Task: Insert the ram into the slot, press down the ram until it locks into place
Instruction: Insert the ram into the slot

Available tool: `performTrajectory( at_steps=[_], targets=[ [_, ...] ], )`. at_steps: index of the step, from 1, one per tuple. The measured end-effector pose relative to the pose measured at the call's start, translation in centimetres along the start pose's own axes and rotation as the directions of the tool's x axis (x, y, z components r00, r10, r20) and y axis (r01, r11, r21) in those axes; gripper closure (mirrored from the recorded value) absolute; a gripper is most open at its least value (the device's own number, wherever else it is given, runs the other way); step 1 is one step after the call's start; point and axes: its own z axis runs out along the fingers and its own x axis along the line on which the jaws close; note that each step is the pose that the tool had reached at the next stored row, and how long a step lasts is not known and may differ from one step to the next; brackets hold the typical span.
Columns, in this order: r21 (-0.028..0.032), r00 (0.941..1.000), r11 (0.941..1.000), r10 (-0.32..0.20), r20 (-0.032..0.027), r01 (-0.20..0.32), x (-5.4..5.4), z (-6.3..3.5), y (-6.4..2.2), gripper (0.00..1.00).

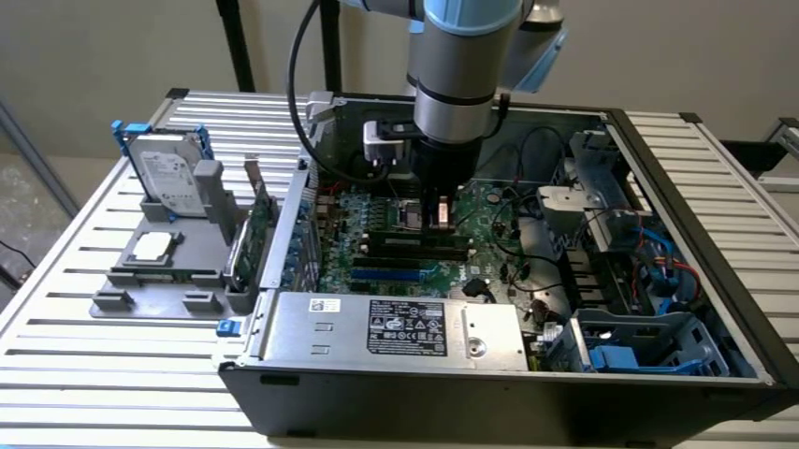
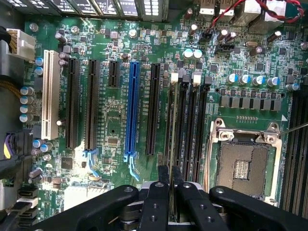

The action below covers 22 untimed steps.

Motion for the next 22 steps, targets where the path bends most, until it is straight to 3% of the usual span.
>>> performTrajectory(
  at_steps=[22],
  targets=[
    [0.0038, 1.0, 1.0, 0.0, -0.0027, 0.0, -0.01, 0.44, 0.0, 0.86]
  ],
)
